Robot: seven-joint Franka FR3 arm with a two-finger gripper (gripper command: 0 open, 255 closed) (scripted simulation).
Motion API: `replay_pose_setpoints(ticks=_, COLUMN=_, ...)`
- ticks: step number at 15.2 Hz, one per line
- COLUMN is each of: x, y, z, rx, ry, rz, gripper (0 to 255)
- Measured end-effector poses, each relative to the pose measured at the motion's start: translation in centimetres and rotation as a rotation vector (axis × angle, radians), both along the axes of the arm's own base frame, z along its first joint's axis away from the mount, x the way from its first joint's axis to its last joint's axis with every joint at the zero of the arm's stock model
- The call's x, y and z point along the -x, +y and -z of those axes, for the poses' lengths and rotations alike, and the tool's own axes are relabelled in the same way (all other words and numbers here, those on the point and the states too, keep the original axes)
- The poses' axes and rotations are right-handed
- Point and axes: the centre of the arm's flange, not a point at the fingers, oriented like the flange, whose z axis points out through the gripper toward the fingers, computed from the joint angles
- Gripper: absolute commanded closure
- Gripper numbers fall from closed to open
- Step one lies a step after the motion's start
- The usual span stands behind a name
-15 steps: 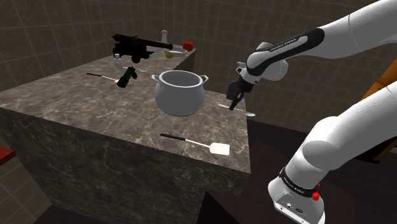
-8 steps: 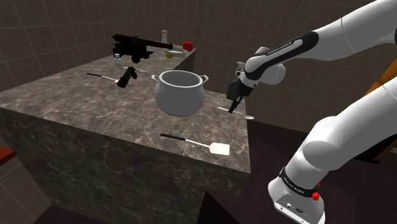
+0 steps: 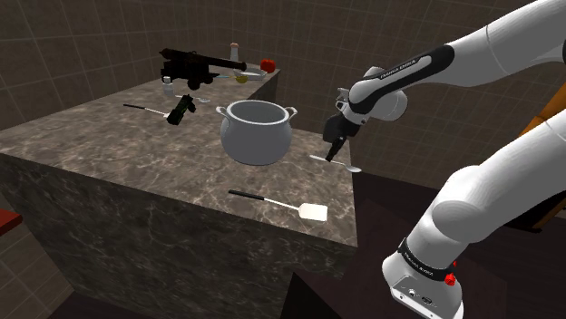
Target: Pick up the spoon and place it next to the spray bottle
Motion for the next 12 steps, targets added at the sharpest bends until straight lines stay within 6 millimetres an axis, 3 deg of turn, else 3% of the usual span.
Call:
replay_pose_setpoints(ticks=2, x=0.1, y=0.0, z=-0.6, rx=0.0, ry=-0.001, rz=0.0, gripper=0)
replay_pose_setpoints(ticks=6, x=0.8, y=-0.9, z=-4.4, rx=0.0, ry=-0.002, rz=0.0, gripper=0)
replay_pose_setpoints(ticks=12, x=0.9, y=-0.9, z=-4.8, rx=0.0, ry=0.0, rz=0.0, gripper=0)
